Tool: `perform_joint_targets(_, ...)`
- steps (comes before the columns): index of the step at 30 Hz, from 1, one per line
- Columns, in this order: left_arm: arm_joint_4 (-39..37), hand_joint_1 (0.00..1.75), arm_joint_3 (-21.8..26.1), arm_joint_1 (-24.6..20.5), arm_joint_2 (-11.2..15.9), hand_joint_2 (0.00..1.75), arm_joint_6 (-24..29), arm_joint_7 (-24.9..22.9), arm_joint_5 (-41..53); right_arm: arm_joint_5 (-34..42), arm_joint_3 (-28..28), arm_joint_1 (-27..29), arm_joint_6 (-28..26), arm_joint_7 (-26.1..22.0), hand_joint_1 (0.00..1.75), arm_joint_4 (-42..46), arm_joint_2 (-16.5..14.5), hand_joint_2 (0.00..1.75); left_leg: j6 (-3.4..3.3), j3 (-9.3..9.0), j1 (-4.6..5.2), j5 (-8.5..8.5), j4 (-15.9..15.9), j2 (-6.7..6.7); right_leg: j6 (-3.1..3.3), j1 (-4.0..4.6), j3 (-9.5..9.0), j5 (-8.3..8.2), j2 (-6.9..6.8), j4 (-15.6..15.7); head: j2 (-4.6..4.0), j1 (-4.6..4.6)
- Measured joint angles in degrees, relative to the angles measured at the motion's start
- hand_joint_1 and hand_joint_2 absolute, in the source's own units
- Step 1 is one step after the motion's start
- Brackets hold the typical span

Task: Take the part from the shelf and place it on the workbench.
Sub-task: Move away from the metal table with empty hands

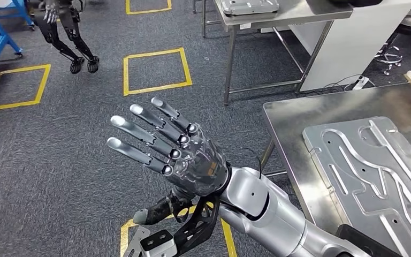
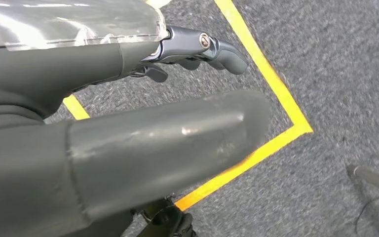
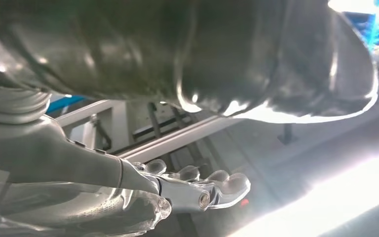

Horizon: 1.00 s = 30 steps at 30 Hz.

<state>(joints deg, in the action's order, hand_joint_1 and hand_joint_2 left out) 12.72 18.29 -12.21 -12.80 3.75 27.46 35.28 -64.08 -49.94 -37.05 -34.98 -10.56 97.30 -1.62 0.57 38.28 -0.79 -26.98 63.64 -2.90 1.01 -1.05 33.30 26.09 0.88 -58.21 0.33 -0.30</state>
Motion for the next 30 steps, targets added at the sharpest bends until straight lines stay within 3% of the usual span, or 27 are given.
perform_joint_targets(1, 0.0, 0.0, 0.0, -0.09, 0.01, 0.0, 0.01, 0.0, -0.01, 0.0, -0.01, 0.04, 0.01, 0.0, 0.0, -0.01, -0.01, 0.0, 0.29, 1.73, 0.02, -1.78, 3.62, 1.45, 0.18, 0.09, -0.11, 0.08, -0.83, 0.01, 0.0, -0.05)
perform_joint_targets(2, 0.0, 0.0, 0.0, -0.13, 0.02, 0.0, 0.01, -0.01, -0.02, 0.0, -0.01, 0.08, 0.02, 0.0, 0.0, -0.01, 0.0, 0.0, 0.52, 3.54, -0.06, -3.27, 7.24, 2.06, 0.27, 0.17, -0.12, 0.17, -1.7, -0.06, 0.0, -0.04)
perform_joint_targets(3, 0.0, 0.0, 0.0, -0.08, 0.03, 0.0, 0.01, -0.02, -0.02, 0.0, -0.01, 0.12, 0.03, 0.0, 0.0, -0.02, 0.0, 0.0, 0.69, 4.85, -0.15, -4.02, 9.81, 2.34, 0.31, 0.21, -0.1, 0.28, -2.51, -0.14, 0.0, -0.05)
perform_joint_targets(4, 0.0, 0.0, 0.0, -0.01, 0.05, 0.0, 0.02, -0.04, -0.03, 0.0, -0.01, 0.14, 0.03, 0.0, 0.0, -0.02, 0.0, 0.0, 0.81, 5.21, -0.22, -3.73, 10.52, 2.5, 0.28, 0.23, -0.09, 0.41, -3.3, -0.24, 0.0, -0.05)
perform_joint_targets(5, 0.0, 0.0, 0.0, 0.05, 0.08, 0.0, 0.02, -0.05, -0.03, 0.0, -0.01, 0.13, 0.03, 0.0, 0.0, -0.02, 0.0, 0.0, 0.86, 4.34, -0.28, -2.44, 8.93, 2.76, 0.21, 0.24, -0.12, 0.58, -4.06, -0.37, 0.0, -0.05)
perform_joint_targets(7, 0.0, 0.0, 0.0, 0.0, 0.15, 0.0, 0.05, -0.07, -0.03, 0.0, -0.01, 0.07, 0.03, 0.0, 0.0, -0.01, 0.0, 0.0, 0.71, 0.35, -0.15, 0.93, 1.6, 4.65, -0.12, 0.36, -0.28, 1.02, -5.38, -0.7, 0.0, -0.05)
perform_joint_targets(9, 0.0, 0.0, 0.0, -0.18, 0.19, 0.0, 0.08, -0.04, -0.03, 0.0, -0.01, -0.03, 0.03, 0.01, 0.0, 0.01, 0.01, 0.0, -0.08, -2.35, 0.28, 2.37, -3.65, 6.44, -0.64, 0.74, -0.39, 1.41, -6.42, -0.97, 0.0, 0.01)
perform_joint_targets(10, 0.0, 0.0, 0.0, -0.22, 0.2, 0.0, 0.08, -0.03, -0.05, 0.0, -0.01, -0.05, 0.03, 0.01, 0.0, 0.01, 0.01, 0.0, -0.52, -2.61, 0.52, 2.25, -4.4, 6.64, -0.89, 0.96, -0.45, 1.52, -6.92, -0.98, 0.0, 0.04)
perform_joint_targets(12, 0.0, 0.0, 0.0, -0.09, 0.27, 0.0, 0.08, -0.01, -0.09, 0.0, -0.01, -0.09, 0.03, 0.01, 0.0, 0.01, 0.0, 0.0, -1.37, -2.55, 0.5, 2.49, -4.69, 5.35, -1.45, 0.99, -0.66, 1.77, -7.54, -0.98, 0.0, 0.05)
perform_joint_targets(14, 0.0, 0.0, 0.01, -0.01, 0.37, 0.0, 0.09, 0.0, -0.14, 0.03, 0.0, -0.15, 0.02, 0.01, 0.0, 0.05, 0.01, 0.0, -2.1, -2.66, 0.26, 2.84, -5.12, 4.15, -2.02, 0.63, -0.09, 3.34, -5.23, -2.81, 0.0, 0.05)
perform_joint_targets(16, 0.0, 0.0, 0.02, -0.08, 0.42, 0.0, 0.11, 0.04, -0.2, 0.11, 0.02, -0.13, 0.01, 0.04, 0.0, 0.11, 0.07, 0.0, -2.57, -2.65, 0.17, 3.07, -5.31, 2.97, -2.28, 0.35, 2.71, 6.9, -2.0, -8.96, 0.0, 0.07)
perform_joint_targets(18, 0.0, 0.0, 0.06, 0.03, 0.49, 0.0, 0.17, 0.09, -0.27, 0.25, 0.04, -0.01, 0.01, 0.07, 0.0, 0.14, 0.16, 0.0, -2.71, -2.55, 0.23, 3.12, -5.28, 1.59, -2.31, 0.31, 6.27, 9.48, -1.07, -15.92, 0.0, 0.07)
perform_joint_targets(19, 0.0, 0.0, 0.11, 0.17, 0.56, 0.0, 0.21, 0.12, -0.3, 0.34, 0.04, 0.04, 0.02, 0.05, 0.0, 0.14, 0.2, 0.0, -2.72, -2.56, 0.25, 3.13, -5.26, 0.81, -2.28, 0.3, 7.06, 9.19, -0.97, -17.16, 0.0, 0.06)
perform_joint_targets(20, 0.0, 0.0, 0.18, 0.29, 0.63, 0.0, 0.26, 0.16, -0.36, 0.45, 0.04, 0.05, 0.02, 0.04, 0.0, 0.14, 0.22, 0.0, -2.71, -2.6, 0.24, 3.13, -5.22, 0.01, -2.19, 0.28, 6.74, 7.73, -0.86, -16.08, 0.0, 0.06)
perform_joint_targets(21, 0.0, 0.0, 0.26, 0.38, 0.69, 0.0, 0.33, 0.24, -0.44, 0.61, 0.04, 0.02, 0.03, 0.01, 0.0, 0.15, 0.23, 0.0, -2.66, -2.68, 0.23, 3.13, -5.17, -0.82, -2.03, 0.25, 5.46, 5.49, -0.52, -13.05, 0.0, 0.06)
perform_joint_targets(23, 0.0, 0.0, 0.4, 0.42, 0.78, 0.0, 0.39, 0.54, -0.82, 1.09, 0.04, -0.08, 0.05, -0.09, 0.0, 0.19, 0.24, 0.0, -2.38, -2.6, 0.24, 3.08, -4.94, -2.31, -1.62, 0.07, 2.2, 1.77, 1.85, -5.42, 0.0, 0.06)
perform_joint_targets(25, 0.0, 0.0, 0.58, 0.48, 0.88, 0.0, 0.4, 0.88, -1.22, 1.6, 0.04, -0.13, 0.05, -0.25, 0.0, 0.23, 0.24, 0.0, -1.7, -2.13, 0.14, 3.23, -4.82, -3.56, -1.41, 0.05, 0.75, 0.88, 3.62, -1.78, 0.0, 0.07)
perform_joint_targets(27, 0.0, 0.0, 0.85, 0.89, 1.14, 0.0, 0.31, 1.09, -1.44, 2.06, 0.05, -0.17, -0.01, -0.44, 0.0, 0.27, 0.18, 0.0, -0.9, -1.76, -0.07, 3.46, -4.95, -4.63, -1.16, 0.1, 0.56, 0.89, 2.77, -1.32, 0.0, 0.06)
perform_joint_targets(28, 0.0, 0.0, 0.99, 1.19, 1.29, 0.0, 0.23, 1.2, -1.54, 2.25, 0.05, -0.18, -0.04, -0.53, 0.0, 0.28, 0.13, 0.0, -0.61, -1.59, -0.03, 3.23, -4.65, -4.09, -0.87, 0.03, 0.34, 0.8, 2.08, -1.03, 0.0, 0.05)
perform_joint_targets(30, 0.0, 0.0, 1.21, 1.61, 1.55, 0.0, 0.09, 1.4, -1.78, 2.52, 0.07, -0.19, -0.22, -0.77, 0.0, 0.32, 0.02, 0.0, -0.18, -0.07, 0.09, 1.2, -1.28, -1.27, -0.18, -0.13, -0.15, 0.69, 0.48, -0.51, 0.0, -0.04)
